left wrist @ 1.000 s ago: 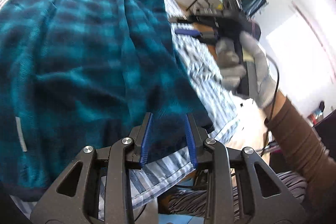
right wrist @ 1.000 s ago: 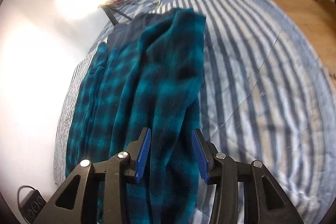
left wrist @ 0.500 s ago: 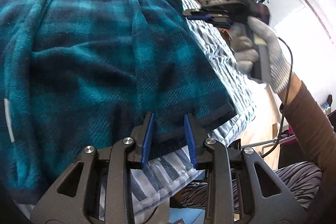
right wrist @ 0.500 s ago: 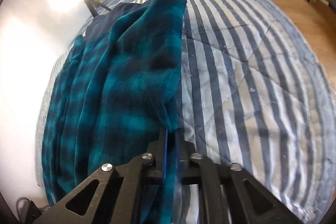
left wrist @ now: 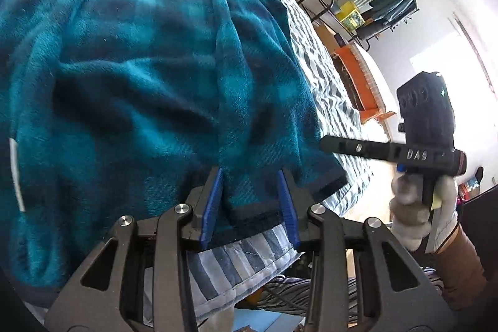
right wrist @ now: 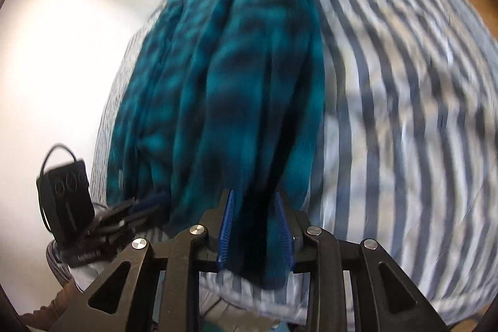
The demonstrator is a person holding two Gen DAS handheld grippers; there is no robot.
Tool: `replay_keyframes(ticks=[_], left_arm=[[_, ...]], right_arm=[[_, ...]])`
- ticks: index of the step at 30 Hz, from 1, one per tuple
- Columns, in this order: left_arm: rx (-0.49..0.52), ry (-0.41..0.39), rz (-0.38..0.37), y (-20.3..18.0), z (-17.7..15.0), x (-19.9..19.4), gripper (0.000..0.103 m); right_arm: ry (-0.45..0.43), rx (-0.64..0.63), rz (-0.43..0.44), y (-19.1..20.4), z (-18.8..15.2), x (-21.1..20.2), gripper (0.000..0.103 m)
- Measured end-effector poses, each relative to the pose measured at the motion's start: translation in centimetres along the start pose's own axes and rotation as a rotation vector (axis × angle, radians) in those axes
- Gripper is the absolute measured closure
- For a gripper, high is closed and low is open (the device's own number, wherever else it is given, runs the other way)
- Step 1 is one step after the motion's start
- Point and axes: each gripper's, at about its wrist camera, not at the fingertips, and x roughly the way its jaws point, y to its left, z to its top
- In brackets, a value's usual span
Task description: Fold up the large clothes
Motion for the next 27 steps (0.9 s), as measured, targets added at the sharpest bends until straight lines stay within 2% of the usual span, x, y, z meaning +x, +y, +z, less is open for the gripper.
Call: replay_keyframes(ticks=[1,2,5,7,8,10,16,17,18,21,24,27], left_arm=[[0.015,-0.003,0.012,-0.1,0.0,0.0,0.099],[0.030,-0.011,0.038,-0.1,0.0,-0.2,0.102],[0.009,-0.048,0.060,0.6,-0.1,-1.2,0.102],[-0.004,-0.053,0.063,1.2,-0.2,-1.5,0.102],[-0.007,-0.053,0.061,1.3,-0.2,-1.5,0.102],[0.001,-0.055,0.065,1.3,-0.3,-1.5,0.102],[0.016,-0.053,0.063,0.9,-0.9,-1.4,0.102],[0.019,-0.055,0.060,0.8,-0.9,-1.5,0.102],[0.019,-0.058,0.057,0.6,-0.8,-1.6,0.102],[0.021,-0.075,0.027,-0.3,-1.1,-2.5,0.102],[0.050,-0.072,-0.004,-1.4,-1.4,-2.6,0.102],[0.078,-0.040,0.038,-1.7,-1.8,-1.1,0.102]], right_arm=[[0.005,0.008,-0.006,-0.1,-0.5,0.1,0.071],[0.007,0.021,-0.005,-0.4,-0.9,0.2,0.070],[0.003,0.068,0.039,-1.2,-1.6,0.4,0.067],[-0.009,0.097,0.088,-1.6,-1.7,0.3,0.057],[-0.024,0.134,0.143,-2.1,-1.6,0.2,0.053],[-0.039,0.202,0.204,-3.2,-1.7,0.2,0.055],[-0.022,0.201,0.183,-3.4,-1.5,1.8,0.079],[-0.019,0.170,0.158,-2.8,-1.3,2.0,0.094],[-0.021,0.125,0.133,-1.9,-1.1,1.9,0.102],[-0.041,0.015,0.042,0.6,-1.0,0.4,0.103],[-0.086,-0.023,-0.007,1.4,-1.4,-2.3,0.103],[-0.095,-0.023,-0.066,0.7,-1.6,-3.0,0.103]])
